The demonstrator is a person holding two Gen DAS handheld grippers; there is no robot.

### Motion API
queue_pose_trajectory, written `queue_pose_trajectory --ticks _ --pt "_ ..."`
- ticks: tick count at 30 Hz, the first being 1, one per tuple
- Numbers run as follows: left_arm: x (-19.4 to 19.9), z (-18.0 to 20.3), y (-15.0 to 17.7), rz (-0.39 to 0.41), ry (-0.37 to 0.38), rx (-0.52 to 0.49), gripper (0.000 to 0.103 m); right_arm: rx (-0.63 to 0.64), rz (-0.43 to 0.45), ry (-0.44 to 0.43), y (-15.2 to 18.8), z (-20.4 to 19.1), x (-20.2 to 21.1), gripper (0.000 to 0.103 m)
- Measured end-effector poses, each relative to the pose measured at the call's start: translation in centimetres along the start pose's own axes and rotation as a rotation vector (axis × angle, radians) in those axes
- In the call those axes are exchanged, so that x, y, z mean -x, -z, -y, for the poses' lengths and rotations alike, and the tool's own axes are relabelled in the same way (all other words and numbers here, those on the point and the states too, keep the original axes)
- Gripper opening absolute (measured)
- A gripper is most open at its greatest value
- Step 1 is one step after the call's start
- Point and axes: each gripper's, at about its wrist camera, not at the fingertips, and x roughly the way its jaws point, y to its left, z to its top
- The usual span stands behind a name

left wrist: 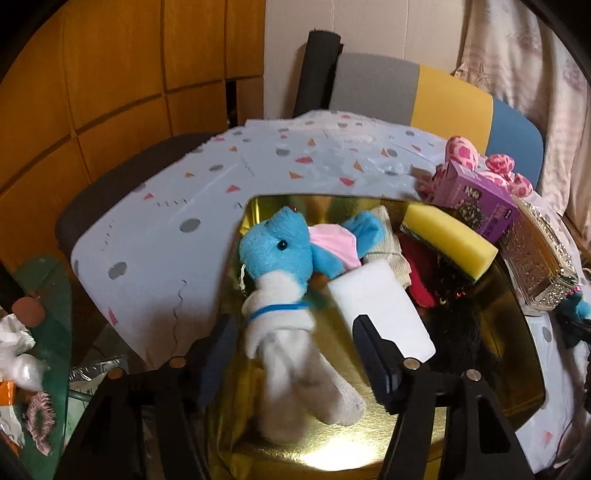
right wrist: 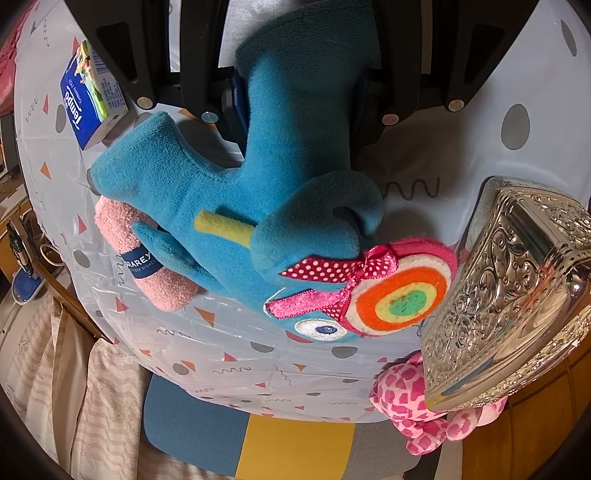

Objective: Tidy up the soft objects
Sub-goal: 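Carry the white knitted glove into the gold tray and open the left tool, then carry the blue lollipop monster into the gold tray and open the right tool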

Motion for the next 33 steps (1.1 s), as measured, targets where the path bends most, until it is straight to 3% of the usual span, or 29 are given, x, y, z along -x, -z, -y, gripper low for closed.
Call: queue_pose_trajectory --ticks 11,16,25,33 --pt "2.9 0.3 0.5 0.080 -0.063 0.064 0.074 0.004 -0.005 0.019 0.0 -0.2 0.0 0.042" --pt "5.3 2.1 0.3 0.159 -0.058 0.034 0.083 -0.026 -0.046 0.027 -0.4 -0.2 0.1 0.041" --pt "6.7 3.8 0.8 0.179 -0.024 0.012 0.087 -0.199 -0.161 -0.037 0.4 0.5 1.4 0.041" --pt "6.3 3.5 1.4 0.160 0.005 0.036 0.088 -0.421 -0.125 -0.179 2.0 2.0 4.4 0.039"
